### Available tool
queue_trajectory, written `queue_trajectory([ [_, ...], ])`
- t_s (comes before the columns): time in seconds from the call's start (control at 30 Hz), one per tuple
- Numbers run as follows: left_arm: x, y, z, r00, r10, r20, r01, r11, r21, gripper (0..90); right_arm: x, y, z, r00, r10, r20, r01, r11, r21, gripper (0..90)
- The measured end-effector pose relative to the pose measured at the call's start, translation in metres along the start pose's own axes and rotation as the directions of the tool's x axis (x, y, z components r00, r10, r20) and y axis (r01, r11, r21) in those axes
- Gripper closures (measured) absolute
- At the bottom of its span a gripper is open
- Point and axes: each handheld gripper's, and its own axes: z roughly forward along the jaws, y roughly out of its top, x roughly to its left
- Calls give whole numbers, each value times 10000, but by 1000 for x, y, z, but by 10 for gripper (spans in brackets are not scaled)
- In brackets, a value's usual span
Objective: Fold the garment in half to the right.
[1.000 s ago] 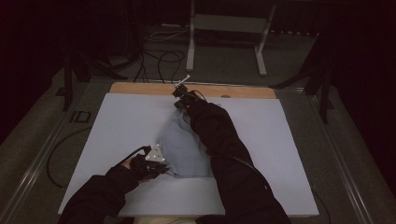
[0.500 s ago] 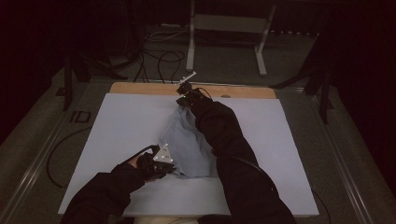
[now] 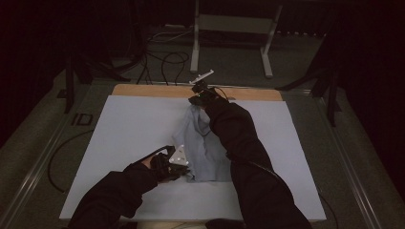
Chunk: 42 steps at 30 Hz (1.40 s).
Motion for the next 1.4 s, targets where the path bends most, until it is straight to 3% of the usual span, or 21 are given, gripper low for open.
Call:
queue_trajectory([
  [0.2,-3,15,7,9995,300,93,-300,9995,70,866,-11,-7,-13,9994,341,60,-340,9992,-194,863],
  [0.8,-9,38,19,9972,675,305,-676,9977,19,866,-33,-23,-40,9969,692,374,-677,9969,-403,871],
  [1.03,-13,63,32,9939,1008,452,-1010,9949,34,866,-43,-30,-52,9956,781,519,-754,9958,-524,871],
  [1.1,-13,63,32,9939,1008,452,-1010,9949,34,866,-45,-31,-53,9953,799,541,-771,9957,-524,871],
  [1.13,-16,74,41,9912,1216,526,-1225,9924,132,866,-50,-36,-57,9946,863,583,-832,9950,-546,870],
  [1.4,-22,96,59,9858,1525,709,-1550,9874,307,866,-67,-54,-62,9917,1133,606,-1088,9914,-721,870],
])
